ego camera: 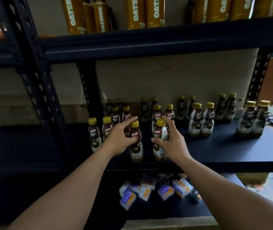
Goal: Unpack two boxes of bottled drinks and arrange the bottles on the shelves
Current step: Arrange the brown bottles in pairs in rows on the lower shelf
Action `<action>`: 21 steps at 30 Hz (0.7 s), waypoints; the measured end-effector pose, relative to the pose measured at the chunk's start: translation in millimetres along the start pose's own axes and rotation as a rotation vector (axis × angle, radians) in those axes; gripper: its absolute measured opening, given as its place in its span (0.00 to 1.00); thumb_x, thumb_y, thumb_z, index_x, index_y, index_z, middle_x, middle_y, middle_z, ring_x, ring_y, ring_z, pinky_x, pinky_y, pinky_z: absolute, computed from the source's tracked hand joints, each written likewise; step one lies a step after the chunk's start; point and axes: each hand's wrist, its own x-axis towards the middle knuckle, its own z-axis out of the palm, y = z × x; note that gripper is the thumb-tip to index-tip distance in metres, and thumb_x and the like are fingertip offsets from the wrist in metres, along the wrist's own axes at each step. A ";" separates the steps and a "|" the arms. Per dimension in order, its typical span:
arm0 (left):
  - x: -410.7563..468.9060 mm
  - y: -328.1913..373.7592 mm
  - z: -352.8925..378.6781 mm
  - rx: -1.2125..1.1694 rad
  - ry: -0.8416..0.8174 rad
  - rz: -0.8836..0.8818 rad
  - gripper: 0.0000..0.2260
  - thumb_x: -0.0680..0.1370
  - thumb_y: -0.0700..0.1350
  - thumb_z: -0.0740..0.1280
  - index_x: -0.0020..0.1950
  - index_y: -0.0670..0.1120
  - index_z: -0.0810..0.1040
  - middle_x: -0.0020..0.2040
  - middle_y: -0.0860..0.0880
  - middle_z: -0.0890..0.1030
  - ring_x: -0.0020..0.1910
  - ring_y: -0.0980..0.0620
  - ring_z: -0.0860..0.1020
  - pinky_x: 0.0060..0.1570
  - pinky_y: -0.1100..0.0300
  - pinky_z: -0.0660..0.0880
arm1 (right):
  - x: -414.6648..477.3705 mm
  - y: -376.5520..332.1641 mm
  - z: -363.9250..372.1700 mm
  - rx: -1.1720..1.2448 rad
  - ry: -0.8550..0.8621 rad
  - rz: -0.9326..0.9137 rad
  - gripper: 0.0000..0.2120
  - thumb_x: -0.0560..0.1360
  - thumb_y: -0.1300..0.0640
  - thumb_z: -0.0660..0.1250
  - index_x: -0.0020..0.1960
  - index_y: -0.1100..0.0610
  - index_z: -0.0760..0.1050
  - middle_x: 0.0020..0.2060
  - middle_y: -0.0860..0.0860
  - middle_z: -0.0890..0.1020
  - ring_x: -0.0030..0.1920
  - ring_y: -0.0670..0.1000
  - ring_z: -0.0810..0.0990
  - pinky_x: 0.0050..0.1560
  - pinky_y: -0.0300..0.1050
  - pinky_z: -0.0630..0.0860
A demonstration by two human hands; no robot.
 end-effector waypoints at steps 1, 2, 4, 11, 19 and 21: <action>2.9 -5.5 2.6 -0.002 0.010 -0.004 0.33 0.75 0.39 0.76 0.76 0.56 0.70 0.68 0.61 0.72 0.69 0.63 0.69 0.61 0.77 0.65 | 3.9 3.8 3.2 0.017 0.007 0.002 0.41 0.72 0.48 0.79 0.73 0.26 0.59 0.70 0.43 0.74 0.69 0.50 0.74 0.65 0.55 0.76; 5.5 -9.7 5.2 -0.005 0.022 -0.006 0.34 0.75 0.39 0.76 0.77 0.57 0.69 0.70 0.61 0.71 0.70 0.63 0.68 0.63 0.75 0.65 | 7.5 6.6 5.8 0.033 0.012 -0.001 0.41 0.72 0.48 0.79 0.74 0.27 0.58 0.70 0.42 0.74 0.69 0.49 0.73 0.65 0.51 0.75; 9.6 -19.5 10.6 -0.036 0.039 -0.027 0.36 0.75 0.40 0.76 0.78 0.61 0.66 0.73 0.59 0.70 0.71 0.63 0.69 0.67 0.70 0.67 | 13.3 11.2 10.9 0.057 0.009 -0.012 0.43 0.73 0.49 0.79 0.76 0.27 0.56 0.71 0.41 0.73 0.70 0.47 0.72 0.64 0.46 0.72; 2.9 -51.6 38.5 -0.158 0.094 -0.178 0.48 0.70 0.45 0.81 0.80 0.65 0.55 0.68 0.56 0.72 0.65 0.60 0.74 0.58 0.66 0.73 | 4.0 38.6 12.0 0.055 -0.123 0.031 0.48 0.74 0.50 0.77 0.78 0.28 0.49 0.61 0.37 0.80 0.57 0.38 0.81 0.63 0.48 0.79; 5.6 -58.7 55.9 -0.227 0.116 -0.253 0.37 0.76 0.42 0.75 0.78 0.59 0.59 0.70 0.54 0.71 0.69 0.60 0.70 0.49 0.74 0.68 | 18.4 42.7 25.8 0.011 -0.118 0.025 0.38 0.72 0.50 0.79 0.70 0.29 0.60 0.53 0.31 0.79 0.50 0.28 0.78 0.48 0.31 0.76; 2.0 -66.7 64.3 -0.242 0.131 -0.263 0.37 0.74 0.44 0.78 0.75 0.60 0.61 0.70 0.54 0.73 0.69 0.59 0.71 0.54 0.73 0.71 | 18.5 46.3 31.3 0.029 -0.118 0.021 0.40 0.71 0.47 0.80 0.74 0.33 0.60 0.54 0.30 0.78 0.51 0.30 0.78 0.52 0.32 0.76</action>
